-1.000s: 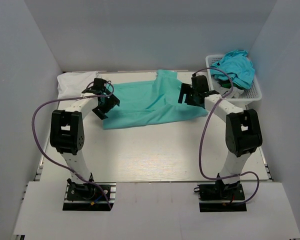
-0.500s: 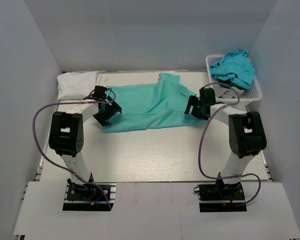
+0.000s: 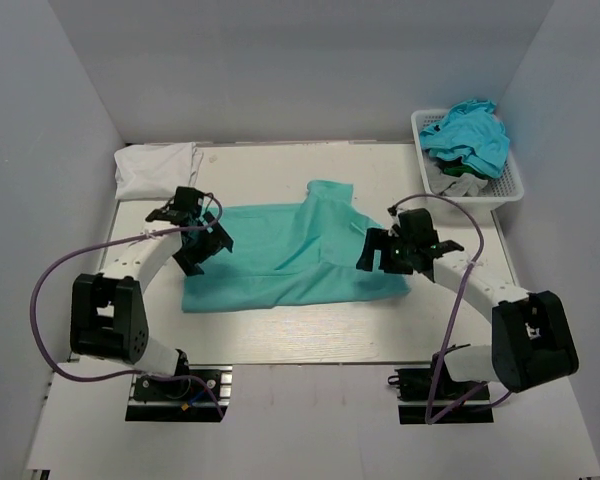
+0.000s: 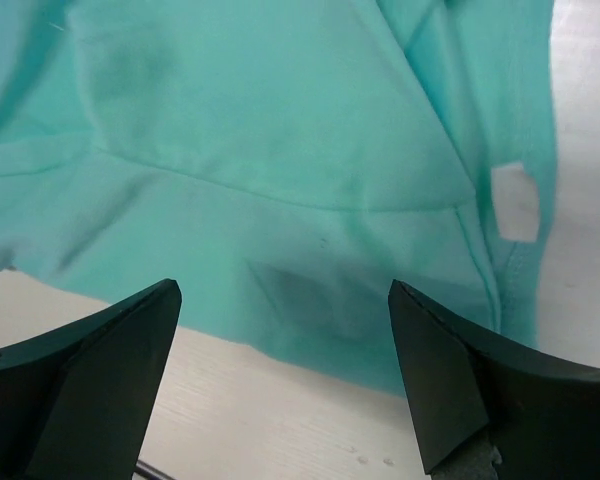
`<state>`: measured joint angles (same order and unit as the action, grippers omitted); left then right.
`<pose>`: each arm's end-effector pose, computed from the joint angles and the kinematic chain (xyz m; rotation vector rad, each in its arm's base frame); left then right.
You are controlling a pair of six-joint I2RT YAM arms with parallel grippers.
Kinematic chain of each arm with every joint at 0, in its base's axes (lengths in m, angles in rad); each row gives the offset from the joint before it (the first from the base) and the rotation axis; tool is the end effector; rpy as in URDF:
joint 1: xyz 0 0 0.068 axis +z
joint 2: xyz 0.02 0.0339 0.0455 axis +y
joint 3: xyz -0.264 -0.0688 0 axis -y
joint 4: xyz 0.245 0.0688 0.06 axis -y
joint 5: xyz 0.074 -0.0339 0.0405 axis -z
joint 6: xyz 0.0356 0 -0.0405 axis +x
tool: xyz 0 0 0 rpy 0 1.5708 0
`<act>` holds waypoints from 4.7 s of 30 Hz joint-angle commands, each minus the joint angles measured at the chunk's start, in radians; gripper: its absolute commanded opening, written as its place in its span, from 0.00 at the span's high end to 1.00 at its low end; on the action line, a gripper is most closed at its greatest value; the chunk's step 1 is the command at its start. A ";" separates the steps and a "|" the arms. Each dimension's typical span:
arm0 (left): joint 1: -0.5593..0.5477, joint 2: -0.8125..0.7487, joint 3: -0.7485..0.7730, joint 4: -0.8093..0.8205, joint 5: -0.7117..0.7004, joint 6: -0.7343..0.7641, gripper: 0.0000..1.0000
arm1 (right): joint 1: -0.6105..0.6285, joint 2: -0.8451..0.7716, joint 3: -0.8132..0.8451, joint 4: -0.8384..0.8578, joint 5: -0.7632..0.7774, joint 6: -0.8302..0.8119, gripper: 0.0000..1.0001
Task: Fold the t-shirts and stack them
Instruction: Fold the flattened tshirt in 1/3 of the way, then grap the side of the flattened tshirt furthest away from the robot with both arms, then fold the other side of the tshirt into a rectangle
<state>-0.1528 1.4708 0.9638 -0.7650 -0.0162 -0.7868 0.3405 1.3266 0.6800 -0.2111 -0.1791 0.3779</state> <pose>0.2662 -0.0404 0.2049 -0.8957 2.7190 -0.1744 0.2422 0.0925 0.1875 -0.0366 2.4836 0.5337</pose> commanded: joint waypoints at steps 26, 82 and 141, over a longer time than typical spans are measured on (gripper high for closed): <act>0.163 0.675 0.799 -0.025 -0.312 0.037 0.04 | 0.000 1.080 1.432 -0.168 0.408 -0.186 0.18; 0.164 0.574 0.670 0.326 -0.303 0.070 1.00 | 0.022 0.998 1.239 0.427 0.558 -0.669 1.00; 0.131 0.010 0.233 0.010 -0.162 -0.060 0.00 | 0.169 -0.161 -0.022 0.346 0.313 -0.163 0.10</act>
<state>-0.0109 1.5146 1.1973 -0.8581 -0.3260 -0.9489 0.5053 1.1221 0.5598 0.0219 0.2840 0.2180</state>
